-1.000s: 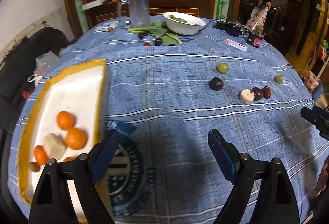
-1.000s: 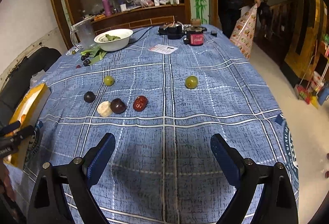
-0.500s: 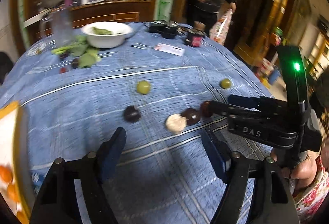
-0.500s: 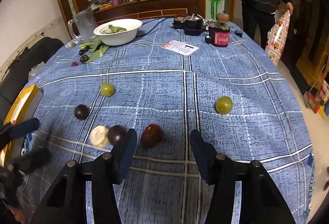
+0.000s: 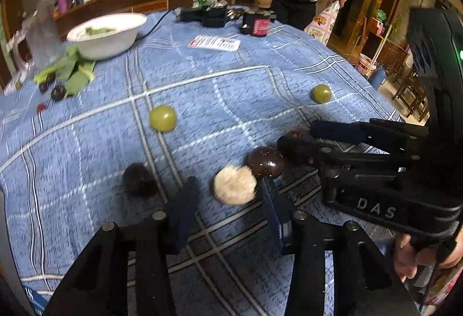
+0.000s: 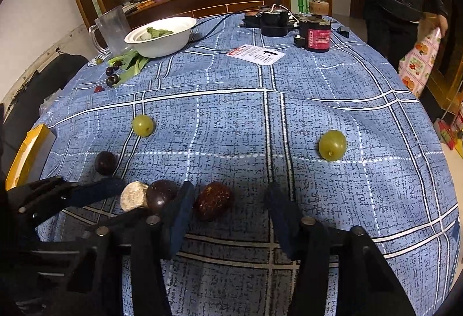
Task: Organize fruits
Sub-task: 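Grasp the round cracker with the left tool while the right grasps a red date, then carry the cracker and red date into the foam tray and open both tools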
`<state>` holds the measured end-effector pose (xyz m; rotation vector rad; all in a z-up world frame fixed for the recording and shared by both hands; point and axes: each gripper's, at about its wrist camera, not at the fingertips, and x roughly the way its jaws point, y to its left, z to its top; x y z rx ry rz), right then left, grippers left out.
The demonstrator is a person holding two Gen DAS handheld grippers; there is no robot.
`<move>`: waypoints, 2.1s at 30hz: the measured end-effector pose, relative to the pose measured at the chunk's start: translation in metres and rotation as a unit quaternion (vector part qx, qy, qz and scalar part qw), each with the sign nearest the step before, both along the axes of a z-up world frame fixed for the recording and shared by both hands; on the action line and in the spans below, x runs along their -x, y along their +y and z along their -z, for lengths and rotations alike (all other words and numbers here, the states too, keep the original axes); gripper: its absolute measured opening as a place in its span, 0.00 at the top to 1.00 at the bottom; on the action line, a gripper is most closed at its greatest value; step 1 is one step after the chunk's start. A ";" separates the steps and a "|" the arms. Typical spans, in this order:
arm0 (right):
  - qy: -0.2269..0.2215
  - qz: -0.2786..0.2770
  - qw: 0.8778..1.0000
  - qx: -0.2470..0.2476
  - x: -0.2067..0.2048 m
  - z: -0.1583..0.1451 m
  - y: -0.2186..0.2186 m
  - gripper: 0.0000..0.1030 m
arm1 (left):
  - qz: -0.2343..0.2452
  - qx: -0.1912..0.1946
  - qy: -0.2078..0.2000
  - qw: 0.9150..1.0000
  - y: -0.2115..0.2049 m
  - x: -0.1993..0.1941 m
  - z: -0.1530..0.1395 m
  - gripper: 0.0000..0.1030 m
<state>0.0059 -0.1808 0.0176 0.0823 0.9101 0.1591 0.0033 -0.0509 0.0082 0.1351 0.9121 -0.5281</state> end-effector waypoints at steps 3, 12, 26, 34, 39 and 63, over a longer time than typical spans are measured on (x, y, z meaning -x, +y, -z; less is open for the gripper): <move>-0.001 -0.006 1.000 -0.001 0.002 0.000 0.002 0.70 | 0.010 -0.004 -0.002 1.000 -0.007 0.003 0.000 0.65; -0.019 -0.006 1.000 -0.018 0.009 -0.005 -0.002 0.76 | -0.029 -0.002 -0.020 0.999 0.013 0.019 -0.021 0.73; -0.041 -0.039 0.997 -0.060 0.045 -0.054 0.038 0.76 | -0.166 0.034 -0.073 0.983 0.150 0.093 -0.090 0.73; -0.047 -0.155 0.983 -0.084 0.070 -0.096 0.159 0.75 | -0.315 0.037 -0.071 0.946 0.272 0.132 -0.085 0.73; -0.029 -0.235 0.969 -0.071 0.081 -0.093 0.265 0.75 | -0.382 0.035 -0.049 0.922 0.327 0.148 -0.064 0.73; -0.064 -0.232 0.971 0.005 0.094 -0.090 0.339 0.27 | -0.392 0.101 -0.069 0.912 0.348 0.180 -0.080 0.31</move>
